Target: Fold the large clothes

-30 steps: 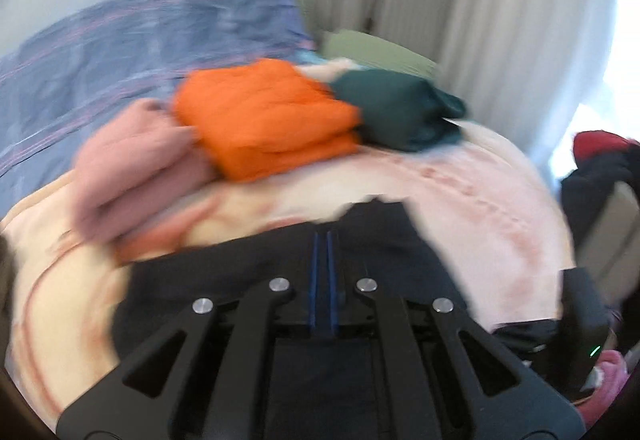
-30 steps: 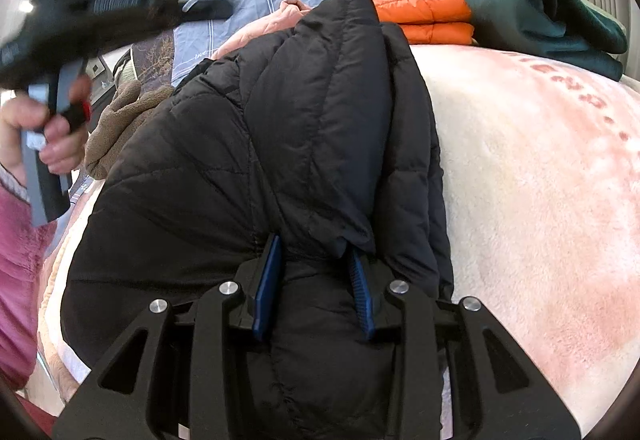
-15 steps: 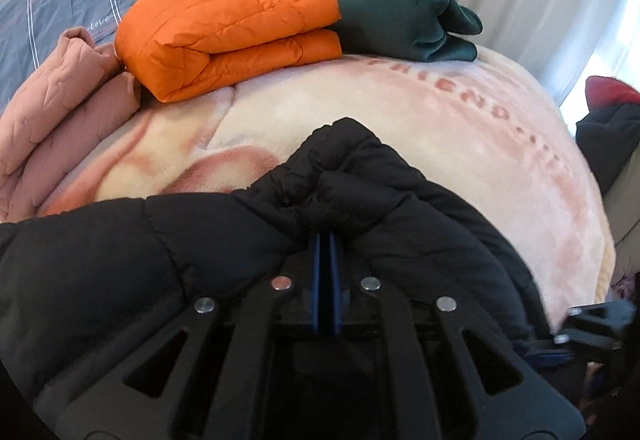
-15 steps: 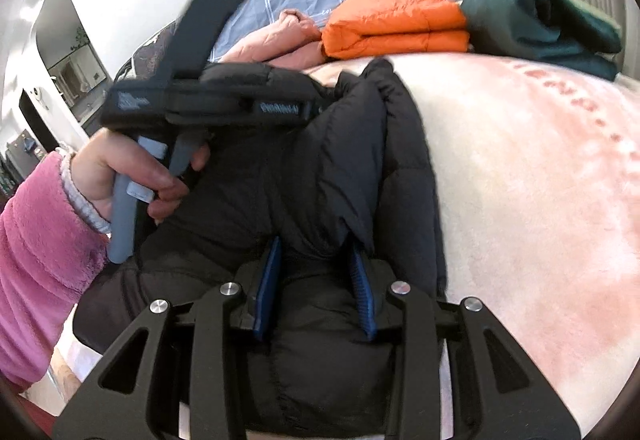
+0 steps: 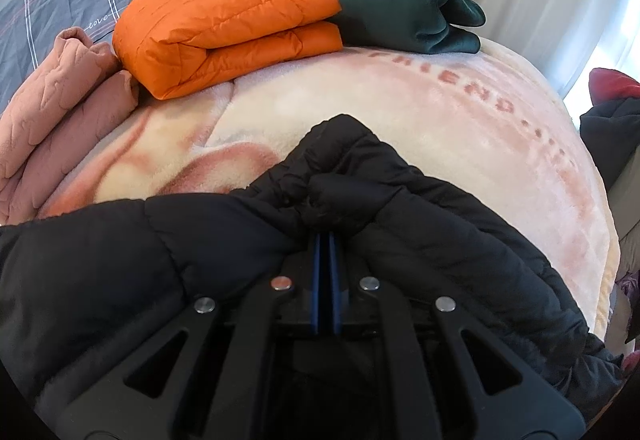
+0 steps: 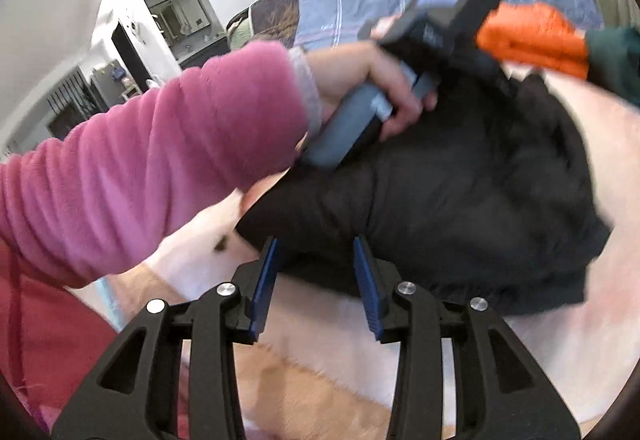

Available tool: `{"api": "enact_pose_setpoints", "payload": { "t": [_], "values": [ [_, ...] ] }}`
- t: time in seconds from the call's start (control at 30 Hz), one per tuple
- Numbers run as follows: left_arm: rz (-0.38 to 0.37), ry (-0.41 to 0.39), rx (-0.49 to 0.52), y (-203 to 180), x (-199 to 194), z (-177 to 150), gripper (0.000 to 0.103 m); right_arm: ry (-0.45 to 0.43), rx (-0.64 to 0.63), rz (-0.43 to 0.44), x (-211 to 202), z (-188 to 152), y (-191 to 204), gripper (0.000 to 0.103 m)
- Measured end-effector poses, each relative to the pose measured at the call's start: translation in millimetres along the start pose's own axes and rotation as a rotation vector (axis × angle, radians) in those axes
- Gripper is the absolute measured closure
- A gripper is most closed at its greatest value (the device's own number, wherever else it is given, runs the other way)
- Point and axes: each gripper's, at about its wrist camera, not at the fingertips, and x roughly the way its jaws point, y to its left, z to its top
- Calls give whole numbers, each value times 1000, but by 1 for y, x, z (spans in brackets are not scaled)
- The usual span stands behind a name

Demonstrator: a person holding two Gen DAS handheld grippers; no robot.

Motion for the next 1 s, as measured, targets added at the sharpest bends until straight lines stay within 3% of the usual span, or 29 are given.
{"api": "enact_pose_setpoints", "payload": {
  "t": [0.13,0.23,0.3,0.37,0.47,0.5,0.53,0.57,0.63,0.67,0.73,0.87,0.9,0.93,0.97,1.0],
  "values": [
    [1,6,0,0,1,1,97,33,-37,38,13,-4,16,63],
    [7,13,2,-1,2,2,97,39,-22,9,37,3,16,61],
    [17,21,6,-2,4,2,97,57,6,52,53,6,18,59],
    [49,36,29,-6,6,4,97,85,12,100,68,6,24,54],
    [108,46,83,-16,9,4,98,135,-86,100,77,-3,46,53],
    [121,45,95,-17,10,4,99,165,-78,202,79,-8,49,54],
    [125,42,93,-18,11,4,99,203,-56,329,82,-13,53,77],
    [121,39,81,-16,11,5,99,243,-70,372,85,-20,62,84],
    [106,34,69,-13,10,5,99,219,-196,194,74,-26,76,82],
    [92,28,58,-11,9,4,99,195,-200,180,64,-24,74,82],
    [61,21,34,-6,6,4,99,114,-167,127,34,-14,60,78],
    [24,14,5,0,5,4,99,-174,-14,-110,-40,14,4,74],
    [23,13,4,-1,5,4,99,-210,26,-147,-47,16,-7,73],
    [22,11,4,-1,5,4,99,-227,81,-203,-49,17,-22,73],
    [21,8,3,-1,5,4,99,-171,155,-303,-40,13,-44,76],
    [15,5,-4,0,4,3,99,-99,212,-324,-25,3,-65,87]
  ]
}}
